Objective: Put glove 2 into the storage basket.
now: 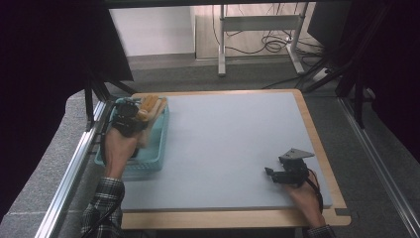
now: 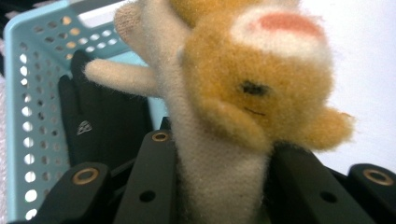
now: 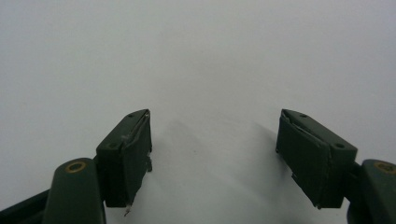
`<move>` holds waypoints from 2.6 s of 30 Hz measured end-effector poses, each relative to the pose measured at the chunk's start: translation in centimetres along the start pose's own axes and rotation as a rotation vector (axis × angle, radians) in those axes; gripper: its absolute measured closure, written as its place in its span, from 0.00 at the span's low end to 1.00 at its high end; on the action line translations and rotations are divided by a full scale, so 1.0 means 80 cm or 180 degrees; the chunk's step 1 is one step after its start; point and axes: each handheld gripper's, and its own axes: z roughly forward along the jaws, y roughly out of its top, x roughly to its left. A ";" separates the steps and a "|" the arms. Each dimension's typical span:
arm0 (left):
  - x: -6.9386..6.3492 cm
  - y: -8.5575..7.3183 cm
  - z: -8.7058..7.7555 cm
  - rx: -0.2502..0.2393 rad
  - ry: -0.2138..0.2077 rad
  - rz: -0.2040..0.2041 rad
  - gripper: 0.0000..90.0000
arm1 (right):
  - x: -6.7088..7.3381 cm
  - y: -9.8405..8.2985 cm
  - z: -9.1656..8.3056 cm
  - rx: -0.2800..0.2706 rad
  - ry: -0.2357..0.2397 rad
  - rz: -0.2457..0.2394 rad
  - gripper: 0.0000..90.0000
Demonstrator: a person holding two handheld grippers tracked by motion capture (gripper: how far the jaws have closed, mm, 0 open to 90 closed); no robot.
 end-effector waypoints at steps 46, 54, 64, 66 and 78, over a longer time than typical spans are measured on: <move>0.018 0.009 0.099 0.0500 -0.0185 -0.0141 0.08 | -0.002 0.000 0.000 0.0004 0.0029 0.0018 0.28; 0.031 0.013 0.062 0.0259 -0.0063 -0.0125 0.45 | -0.002 0.000 0.000 0.0004 0.0040 0.0031 0.28; 0.049 -0.006 0.108 0.0602 0.0187 -0.0214 1.00 | -0.003 0.000 0.000 0.0001 0.0071 0.0064 0.28; 0.046 -0.007 0.118 0.0652 0.0152 -0.0228 1.00 | -0.003 0.000 0.000 0.0004 0.0054 0.0041 0.28; 0.021 0.002 0.134 0.0671 -0.0048 -0.0213 1.00 | -0.001 0.000 0.000 0.0008 0.0036 0.0018 0.28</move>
